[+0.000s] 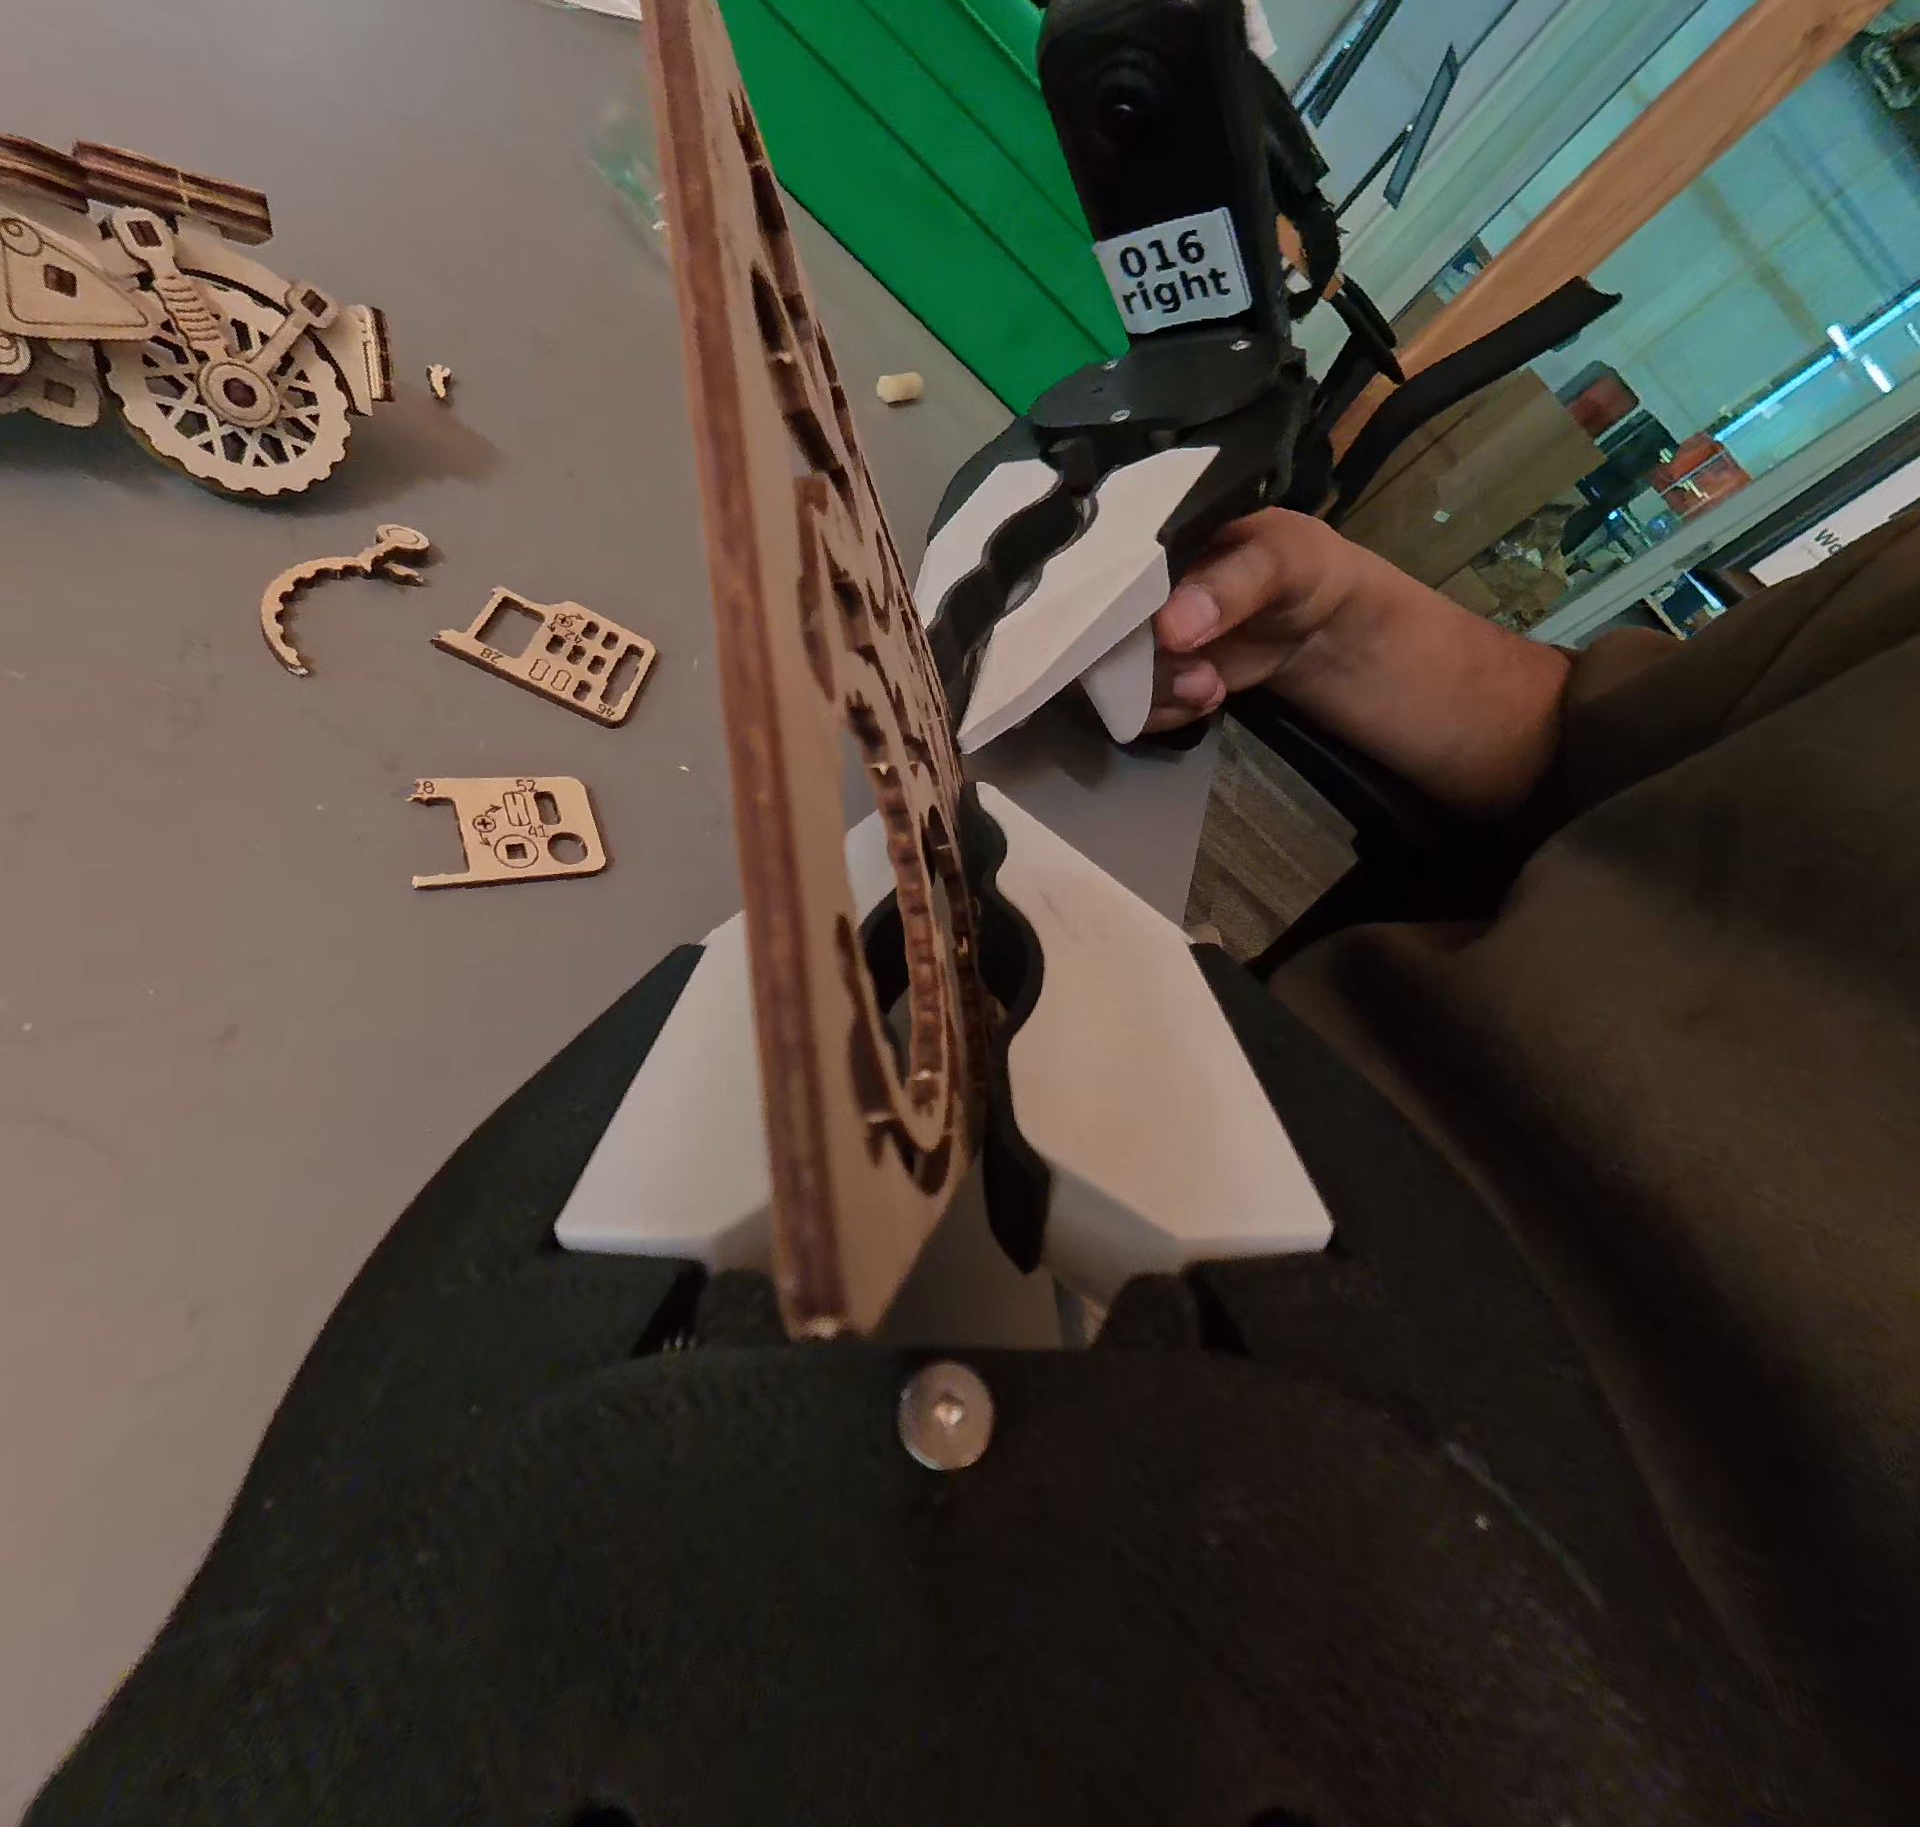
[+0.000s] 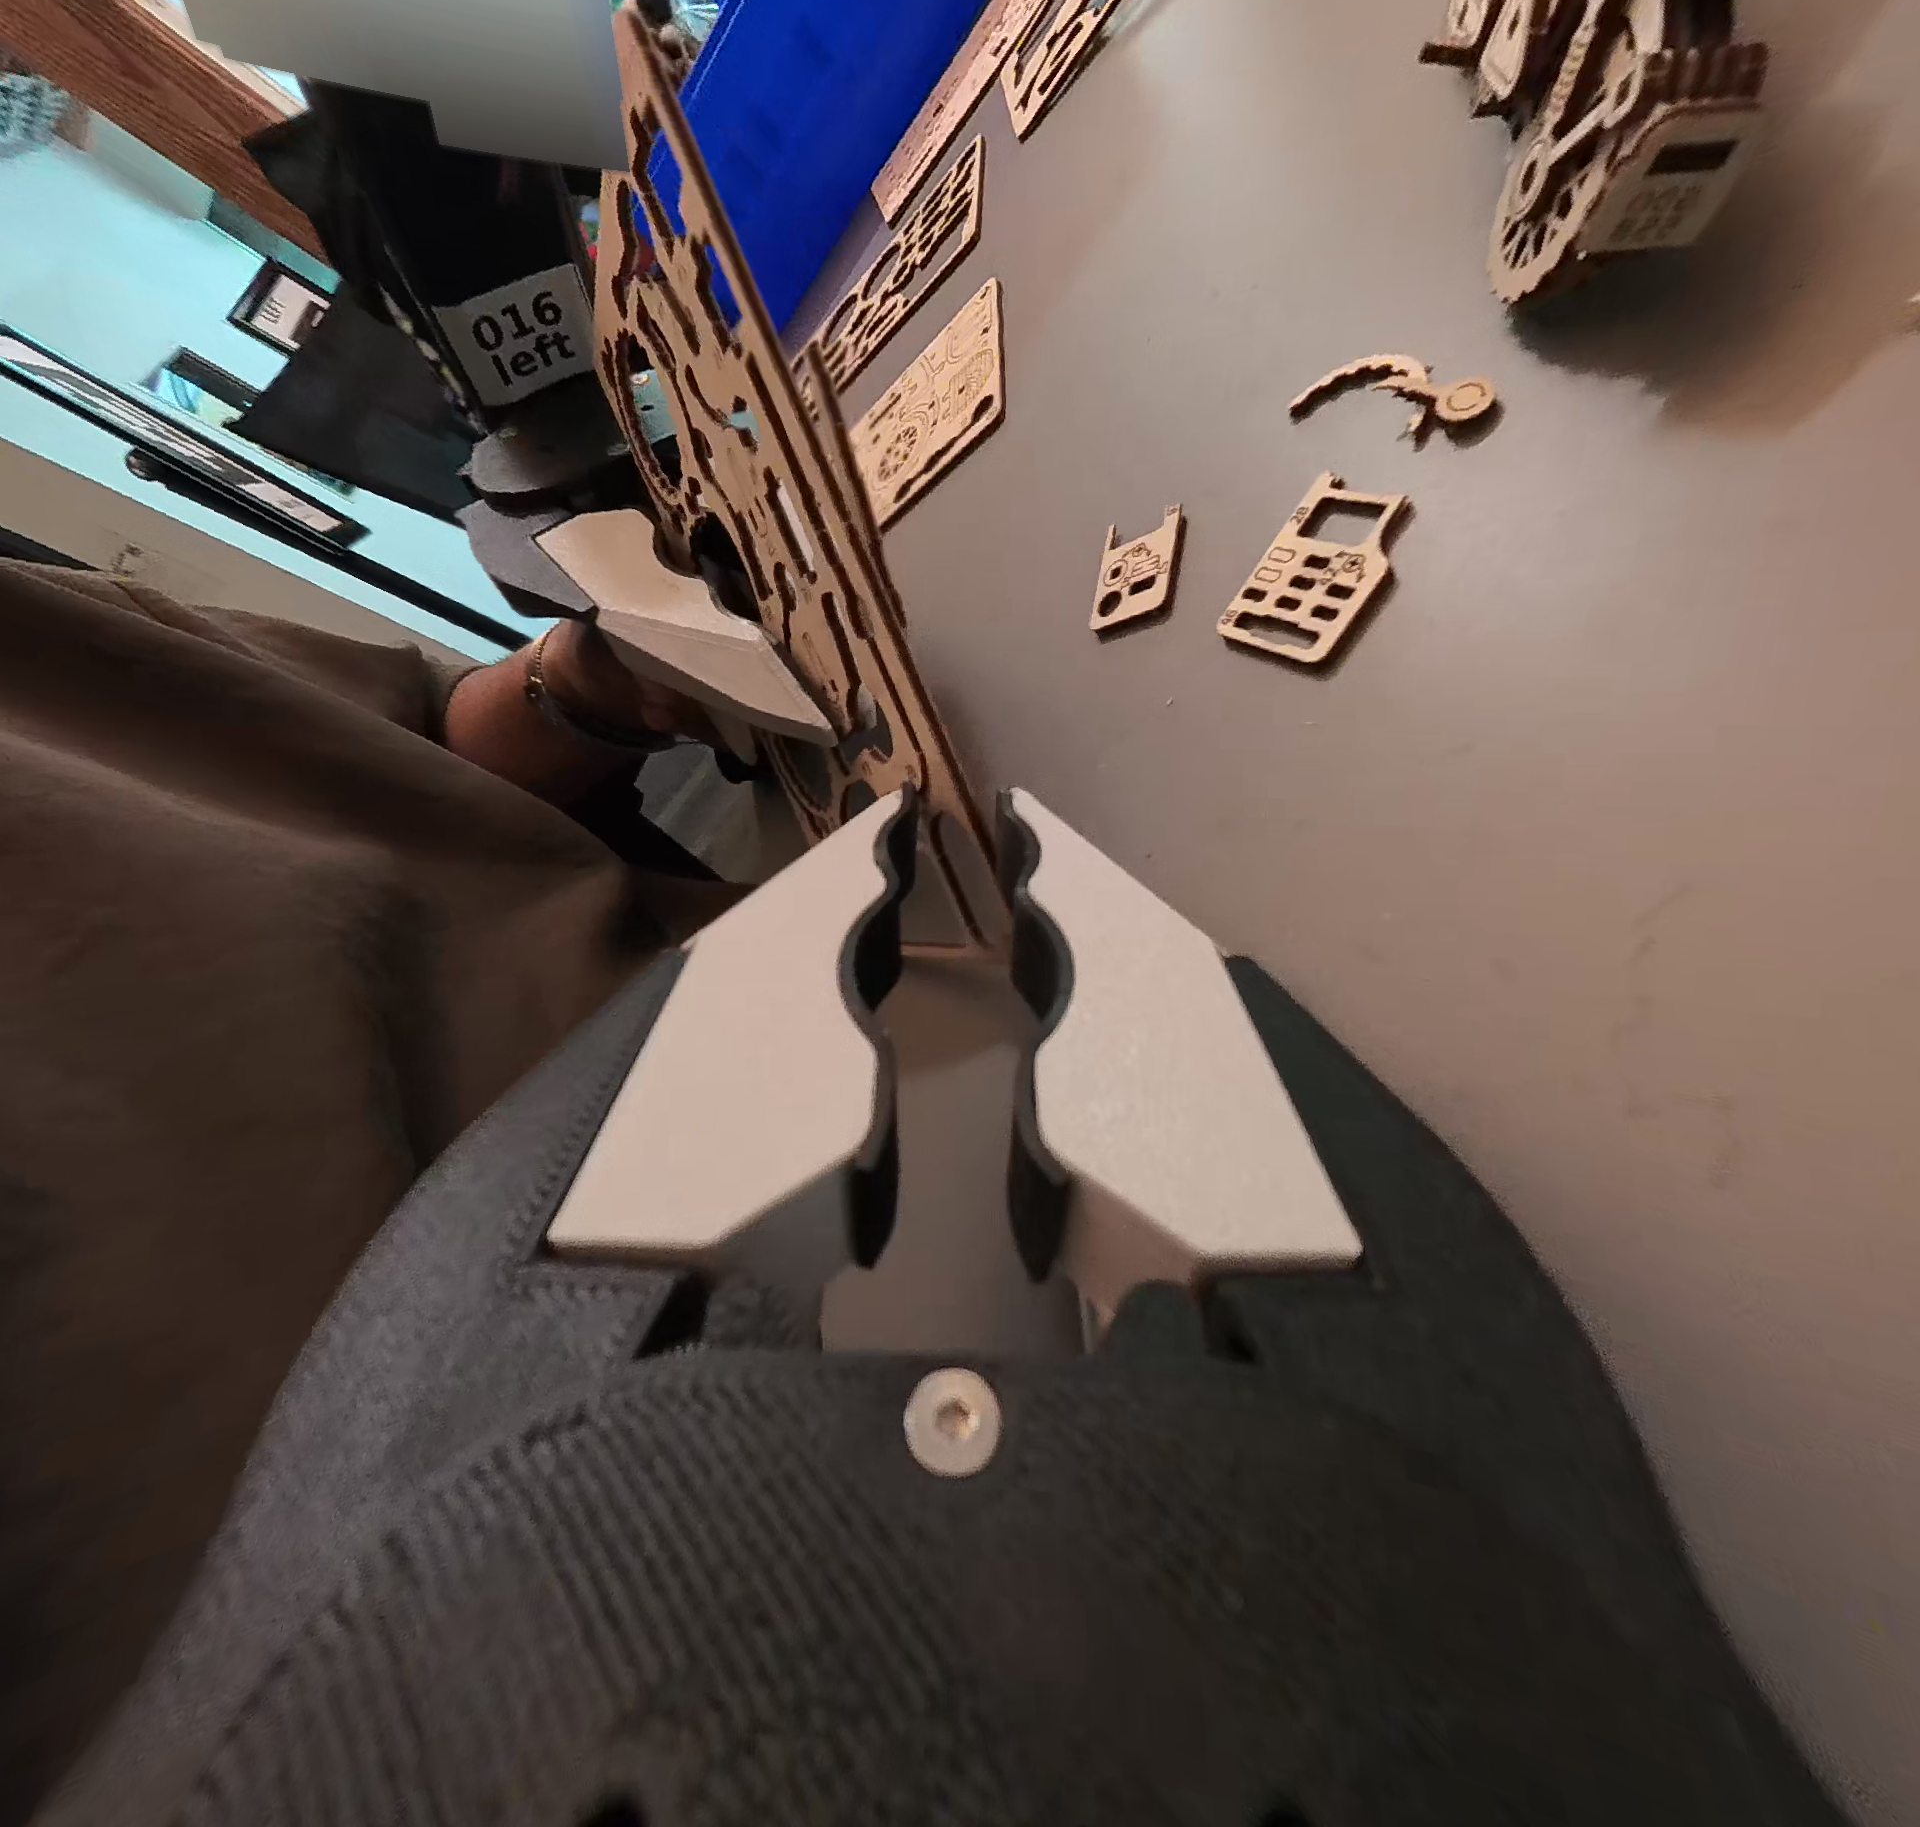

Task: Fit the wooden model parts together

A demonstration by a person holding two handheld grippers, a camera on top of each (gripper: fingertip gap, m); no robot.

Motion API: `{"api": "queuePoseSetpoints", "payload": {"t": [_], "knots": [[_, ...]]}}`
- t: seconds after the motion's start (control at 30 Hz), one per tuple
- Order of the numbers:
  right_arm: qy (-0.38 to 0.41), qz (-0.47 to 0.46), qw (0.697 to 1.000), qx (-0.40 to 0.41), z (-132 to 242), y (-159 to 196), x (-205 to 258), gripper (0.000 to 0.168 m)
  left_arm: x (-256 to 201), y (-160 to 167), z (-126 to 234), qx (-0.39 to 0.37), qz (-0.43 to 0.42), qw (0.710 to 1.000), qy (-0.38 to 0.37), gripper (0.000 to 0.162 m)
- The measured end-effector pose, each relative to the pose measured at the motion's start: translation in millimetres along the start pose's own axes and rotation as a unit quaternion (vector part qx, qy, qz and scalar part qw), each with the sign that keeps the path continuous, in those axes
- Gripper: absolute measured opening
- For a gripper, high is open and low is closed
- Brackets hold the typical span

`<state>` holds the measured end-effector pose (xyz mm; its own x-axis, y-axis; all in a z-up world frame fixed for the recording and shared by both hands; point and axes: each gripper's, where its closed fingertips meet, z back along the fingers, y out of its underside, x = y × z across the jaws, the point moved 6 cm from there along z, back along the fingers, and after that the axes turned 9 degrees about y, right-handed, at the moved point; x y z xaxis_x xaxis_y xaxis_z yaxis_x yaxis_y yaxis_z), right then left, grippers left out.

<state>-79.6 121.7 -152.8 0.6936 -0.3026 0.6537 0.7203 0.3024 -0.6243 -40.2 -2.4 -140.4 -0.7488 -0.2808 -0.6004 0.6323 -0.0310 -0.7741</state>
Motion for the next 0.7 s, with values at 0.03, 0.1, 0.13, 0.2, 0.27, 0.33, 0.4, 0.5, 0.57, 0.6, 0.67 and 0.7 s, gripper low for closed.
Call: {"api": "queuePoseSetpoints", "payload": {"t": [0.03, 0.1, 0.13, 0.2, 0.27, 0.33, 0.4, 0.5, 0.57, 0.6, 0.67, 0.7], "knots": [[-0.002, -0.004, 1.0, 0.001, -0.1, 0.2, -0.3, 0.013, 0.0, 0.0, 0.0, 0.0, 0.0, 1.0, 0.0, 0.0], [-0.004, -0.007, 1.0, 0.001, 0.0, 0.1, -0.6, 0.013, 0.1, 0.0, 0.1, 0.0, 0.001, 1.0, 0.001, 0.0], [-0.003, -0.009, 1.0, 0.001, 0.3, 0.0, -1.0, 0.012, 0.2, -0.1, 0.0, 0.0, 0.002, 1.0, 0.001, 0.0], [-0.006, -0.013, 1.0, -0.001, 0.9, -0.6, -1.2, 0.012, 0.0, -0.3, 0.2, -0.001, 0.001, 1.0, 0.002, 0.0], [-0.007, -0.014, 1.0, -0.001, 0.9, -0.6, -1.1, 0.012, -0.2, -0.2, 0.0, -0.001, 0.0, 1.0, 0.002, 0.001], [-0.007, -0.014, 1.0, 0.0, 1.1, -0.8, -0.9, 0.011, -0.6, -0.1, 0.0, 0.0, -0.002, 1.0, 0.003, 0.001], [-0.005, -0.011, 1.0, 0.0, 1.2, -0.9, -0.7, 0.011, -0.8, -0.1, 0.0, 0.001, -0.005, 1.0, 0.002, 0.001], [0.011, 0.003, 1.0, -0.001, 0.3, -1.4, -0.3, 0.011, -0.9, 0.1, -0.2, 0.004, -0.012, 1.0, -0.005, 0.001], [0.026, 0.006, 1.0, -0.003, -0.8, -1.5, 0.2, 0.012, -0.5, 0.2, -0.1, 0.007, -0.016, 1.0, -0.012, 0.001], [0.034, 0.007, 0.999, -0.005, -1.6, -1.2, 0.1, 0.012, -0.1, 0.4, -0.1, 0.009, -0.018, 1.0, -0.015, 0.002], [0.044, 0.008, 0.999, -0.005, -2.5, -0.8, 0.2, 0.012, 0.0, 0.7, -0.3, 0.013, -0.021, 1.0, -0.018, 0.002], [0.048, 0.009, 0.999, -0.006, -2.7, -0.8, 0.4, 0.012, -0.1, 0.8, -0.3, 0.013, -0.022, 0.999, -0.019, 0.002]]}}
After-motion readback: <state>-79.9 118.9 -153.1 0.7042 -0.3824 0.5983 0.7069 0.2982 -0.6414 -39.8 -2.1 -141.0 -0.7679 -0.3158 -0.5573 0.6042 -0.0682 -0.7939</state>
